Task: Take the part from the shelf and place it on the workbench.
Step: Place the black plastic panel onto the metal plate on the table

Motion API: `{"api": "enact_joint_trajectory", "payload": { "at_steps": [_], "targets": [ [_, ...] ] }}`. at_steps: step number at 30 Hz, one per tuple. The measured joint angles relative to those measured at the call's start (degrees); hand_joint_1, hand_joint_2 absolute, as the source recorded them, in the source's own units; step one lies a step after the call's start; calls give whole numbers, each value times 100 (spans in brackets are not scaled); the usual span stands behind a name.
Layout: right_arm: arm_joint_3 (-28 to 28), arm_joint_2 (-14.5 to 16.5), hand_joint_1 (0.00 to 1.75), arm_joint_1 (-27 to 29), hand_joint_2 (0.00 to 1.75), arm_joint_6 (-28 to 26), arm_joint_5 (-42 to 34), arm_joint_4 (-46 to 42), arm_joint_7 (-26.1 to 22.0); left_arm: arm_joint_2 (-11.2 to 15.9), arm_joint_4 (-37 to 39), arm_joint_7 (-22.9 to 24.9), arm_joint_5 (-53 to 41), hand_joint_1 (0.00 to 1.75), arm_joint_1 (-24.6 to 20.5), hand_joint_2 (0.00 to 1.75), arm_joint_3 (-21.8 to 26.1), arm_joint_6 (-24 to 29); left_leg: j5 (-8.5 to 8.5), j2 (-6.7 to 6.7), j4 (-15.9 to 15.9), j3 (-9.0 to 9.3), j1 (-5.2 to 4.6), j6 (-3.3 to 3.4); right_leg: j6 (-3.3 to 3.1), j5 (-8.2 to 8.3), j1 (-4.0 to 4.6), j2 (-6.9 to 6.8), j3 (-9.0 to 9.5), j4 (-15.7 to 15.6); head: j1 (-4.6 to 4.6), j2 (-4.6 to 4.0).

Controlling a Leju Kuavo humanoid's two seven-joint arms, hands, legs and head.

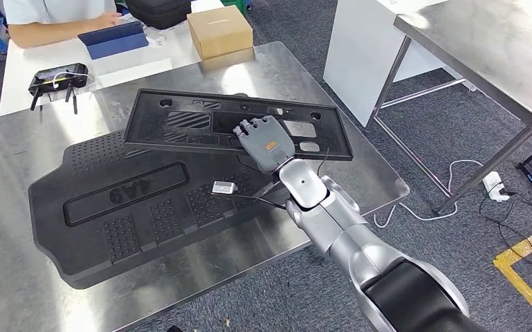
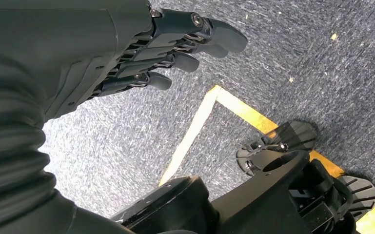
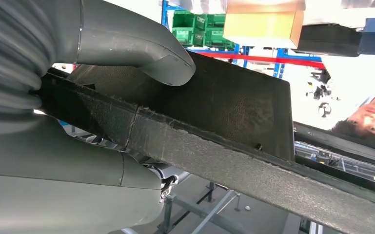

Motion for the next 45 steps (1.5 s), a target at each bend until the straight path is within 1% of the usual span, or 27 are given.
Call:
{"api": "enact_joint_trajectory", "payload": {
  "at_steps": [8, 16, 45],
  "targets": [
    [55, 0, 175, 0, 175, 0, 7, 5, 16, -9, 0, 0, -9, 0, 0, 175, 46, 0, 0, 0, 0, 0, 0, 0, 0, 0, 0, 0, 0, 0, 0, 0],
    [170, -1, 175, -1, 175, -6, 12, 28, 177, -22, 0, 2, -58, 0, 1, 175, 69, -2, 0, 0, 0, 0, 0, 0, 0, 0, 0, 0, 1, -1, 0, 0],
    [431, -2, 175, -52, 175, -11, 13, 137, 305, -31, 0, 3, -114, 0, 4, 175, 146, -2, 0, 0, 0, 1, 0, 0, 0, 0, 0, 0, 1, 0, 0, 0]
  ]
}}
